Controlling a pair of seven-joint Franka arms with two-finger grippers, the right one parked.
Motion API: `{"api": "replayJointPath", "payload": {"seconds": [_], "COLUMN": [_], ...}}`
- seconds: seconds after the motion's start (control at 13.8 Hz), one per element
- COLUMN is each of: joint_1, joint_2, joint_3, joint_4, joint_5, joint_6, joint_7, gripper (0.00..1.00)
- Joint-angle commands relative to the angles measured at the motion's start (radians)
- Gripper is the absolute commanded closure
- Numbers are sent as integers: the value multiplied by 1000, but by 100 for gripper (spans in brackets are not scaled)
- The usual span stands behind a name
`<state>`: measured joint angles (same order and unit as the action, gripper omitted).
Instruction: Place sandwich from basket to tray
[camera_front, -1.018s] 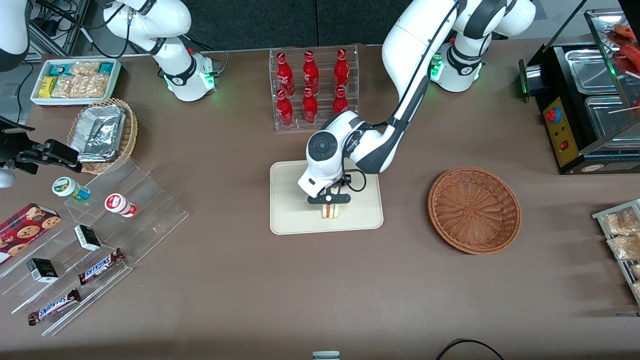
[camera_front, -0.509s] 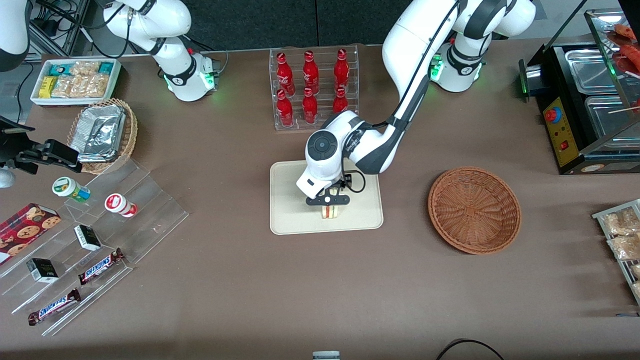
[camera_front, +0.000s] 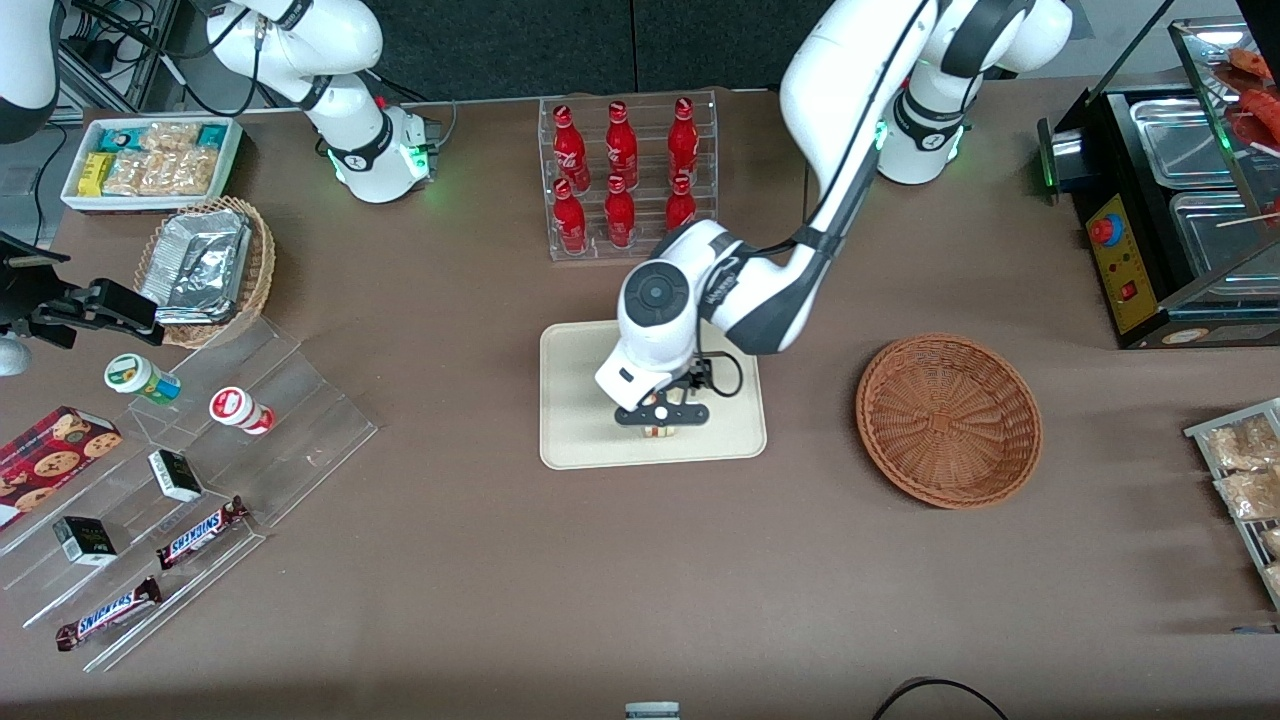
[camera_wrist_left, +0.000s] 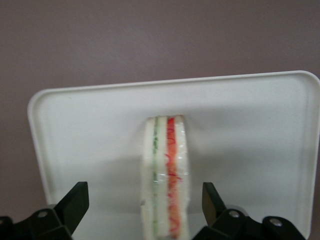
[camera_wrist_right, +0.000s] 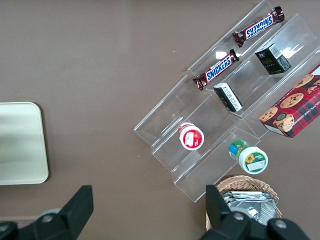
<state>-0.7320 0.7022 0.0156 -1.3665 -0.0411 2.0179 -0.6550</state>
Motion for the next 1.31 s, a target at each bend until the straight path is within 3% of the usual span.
{"api": "replayJointPath", "payload": {"seconds": [0.0,0.29,1.24], "joint_1": [77,212,546], "joint_2": [-81,-141,-360], "joint_3": [-3,-2,3], "joint_4": [-14,-17,-160], "joint_5": [-8,-8,-7], "joint_6": [-68,-198,-255], "joint_7": [130,386,534], "gripper": [0,0,0]}}
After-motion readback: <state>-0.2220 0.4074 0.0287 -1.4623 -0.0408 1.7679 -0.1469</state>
